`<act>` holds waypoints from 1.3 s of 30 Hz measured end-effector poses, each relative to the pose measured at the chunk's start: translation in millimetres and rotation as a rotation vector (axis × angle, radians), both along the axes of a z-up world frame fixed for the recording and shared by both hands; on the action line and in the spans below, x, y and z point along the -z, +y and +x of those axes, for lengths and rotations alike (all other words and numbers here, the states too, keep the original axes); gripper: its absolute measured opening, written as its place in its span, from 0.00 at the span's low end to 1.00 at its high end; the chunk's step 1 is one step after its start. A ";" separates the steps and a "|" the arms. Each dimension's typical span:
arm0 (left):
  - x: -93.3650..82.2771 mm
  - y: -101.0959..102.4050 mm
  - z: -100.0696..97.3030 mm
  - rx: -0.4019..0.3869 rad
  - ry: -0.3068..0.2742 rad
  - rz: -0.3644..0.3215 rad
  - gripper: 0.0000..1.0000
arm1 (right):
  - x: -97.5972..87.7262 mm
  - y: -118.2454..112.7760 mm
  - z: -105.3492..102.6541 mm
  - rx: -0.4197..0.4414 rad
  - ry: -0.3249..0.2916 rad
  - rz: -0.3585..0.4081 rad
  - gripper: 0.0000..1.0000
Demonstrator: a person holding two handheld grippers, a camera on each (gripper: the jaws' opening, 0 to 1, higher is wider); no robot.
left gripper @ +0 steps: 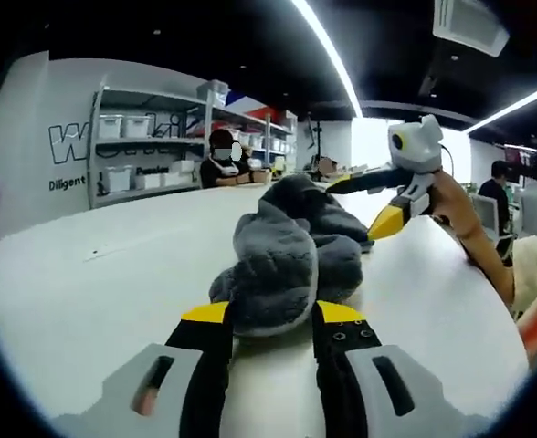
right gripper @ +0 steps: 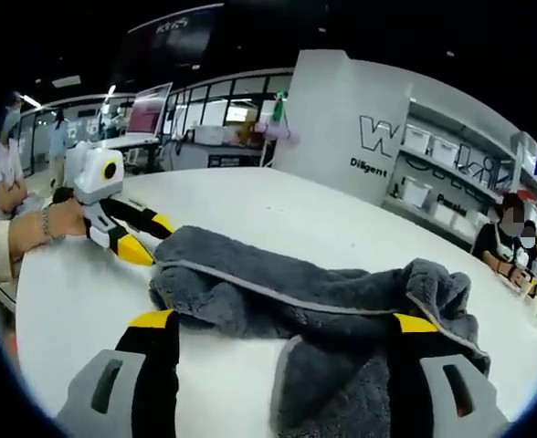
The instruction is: Fold the towel on the table until its edges align and the towel forms a compact rectangular stack.
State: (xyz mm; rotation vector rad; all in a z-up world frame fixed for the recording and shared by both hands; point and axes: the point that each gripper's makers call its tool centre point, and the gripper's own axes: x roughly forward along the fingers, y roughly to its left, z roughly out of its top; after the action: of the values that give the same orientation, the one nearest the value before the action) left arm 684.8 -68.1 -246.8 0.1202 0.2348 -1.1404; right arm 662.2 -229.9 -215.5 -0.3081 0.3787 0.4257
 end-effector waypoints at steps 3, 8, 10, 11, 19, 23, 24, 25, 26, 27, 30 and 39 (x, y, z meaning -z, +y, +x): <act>0.7 0.1 -3.2 0.002 -0.006 -0.003 0.29 | 1.1 -0.9 1.3 -0.002 0.005 -0.005 0.96; -1.1 0.7 -2.5 0.000 -0.031 -0.006 0.11 | 3.2 0.6 -0.1 -0.004 0.011 -0.013 0.96; -2.7 1.4 -2.3 -0.005 -0.036 -0.013 0.10 | 3.8 0.3 0.2 -0.004 0.013 -0.015 0.96; -3.6 2.1 -2.7 -0.007 -0.037 -0.015 0.09 | 4.5 0.7 -0.3 -0.003 0.014 -0.016 0.96; -10.5 8.6 3.5 -0.039 -0.019 -0.045 0.06 | 7.9 3.4 -3.0 -0.005 0.024 -0.026 0.96; -17.8 12.3 8.9 -0.051 -0.008 -0.068 0.06 | 9.3 5.1 -5.8 -0.004 0.027 -0.029 0.96; -19.8 12.8 8.6 -0.056 -0.007 -0.076 0.06 | 9.6 5.4 -6.5 -0.004 0.027 -0.031 0.96; -22.0 14.2 9.3 -0.062 -0.006 -0.085 0.06 | 9.8 5.6 -7.0 -0.004 0.028 -0.031 0.96; -23.8 15.2 9.4 -0.068 -0.004 -0.094 0.06 | 10.0 6.0 -7.5 -0.004 0.028 -0.032 0.96; -25.3 16.8 10.1 -0.073 0.000 -0.102 0.06 | 10.1 6.3 -7.9 -0.004 0.029 -0.033 0.96; -27.5 20.9 12.7 -0.077 0.031 -0.123 0.06 | 11.8 7.7 -9.8 -0.008 0.034 -0.040 0.95; -32.4 21.2 15.3 -0.091 0.010 -0.113 0.06 | 17.1 8.0 -12.5 -0.011 0.049 -0.060 0.95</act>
State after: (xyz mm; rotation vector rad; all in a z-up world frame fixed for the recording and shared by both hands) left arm 700.1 -46.9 -214.4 0.0039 0.1831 -1.0616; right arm 649.7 -221.9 -232.6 -0.3585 0.4387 0.4336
